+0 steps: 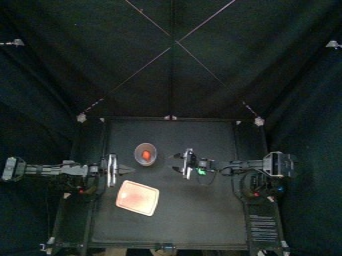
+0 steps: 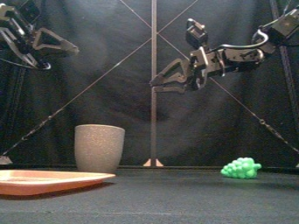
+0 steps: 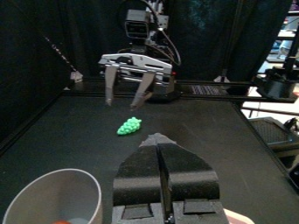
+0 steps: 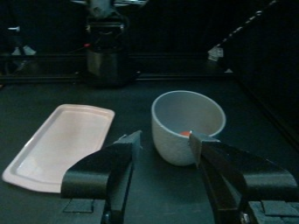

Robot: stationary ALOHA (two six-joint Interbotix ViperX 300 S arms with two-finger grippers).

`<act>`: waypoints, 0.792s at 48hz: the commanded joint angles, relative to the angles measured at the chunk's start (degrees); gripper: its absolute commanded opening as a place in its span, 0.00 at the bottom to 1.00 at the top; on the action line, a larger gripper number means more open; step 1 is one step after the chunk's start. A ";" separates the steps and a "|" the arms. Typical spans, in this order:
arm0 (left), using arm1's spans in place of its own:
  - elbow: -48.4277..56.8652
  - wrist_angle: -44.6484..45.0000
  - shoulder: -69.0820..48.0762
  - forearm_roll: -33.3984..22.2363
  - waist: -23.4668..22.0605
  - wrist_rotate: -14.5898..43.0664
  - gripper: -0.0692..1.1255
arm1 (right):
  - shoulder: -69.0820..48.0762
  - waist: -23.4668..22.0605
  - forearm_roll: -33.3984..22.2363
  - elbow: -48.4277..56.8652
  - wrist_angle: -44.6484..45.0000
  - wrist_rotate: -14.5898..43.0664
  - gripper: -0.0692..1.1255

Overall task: Pick the drumstick then place it in the grey bowl
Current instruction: Drop drumstick in the grey bowl and return to neutral

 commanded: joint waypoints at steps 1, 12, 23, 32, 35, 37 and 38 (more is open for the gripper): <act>-0.44 -0.53 0.26 0.00 0.26 0.18 0.08 | -3.08 1.85 1.76 0.88 -0.70 0.18 0.77; -0.09 -0.53 0.26 0.00 0.88 0.18 0.08 | -5.19 3.69 6.42 4.13 -0.79 0.09 0.77; 1.32 -0.53 0.26 0.00 1.85 0.00 0.08 | -6.77 3.52 6.86 5.19 -0.88 -0.44 0.77; 2.02 -0.53 0.26 -1.85 1.85 0.26 0.08 | -6.86 3.34 6.86 6.15 -0.88 -0.44 0.77; 1.93 -0.44 0.26 -2.11 1.93 0.35 0.08 | -6.86 3.34 6.86 6.50 -0.79 -0.26 0.77; 1.93 -0.53 0.26 -2.20 2.02 0.35 0.08 | -6.86 3.25 7.03 6.86 -0.79 -0.18 0.77; 1.93 -0.53 0.26 -2.20 2.20 0.35 0.08 | -6.77 3.16 7.21 6.94 -0.79 -0.09 0.77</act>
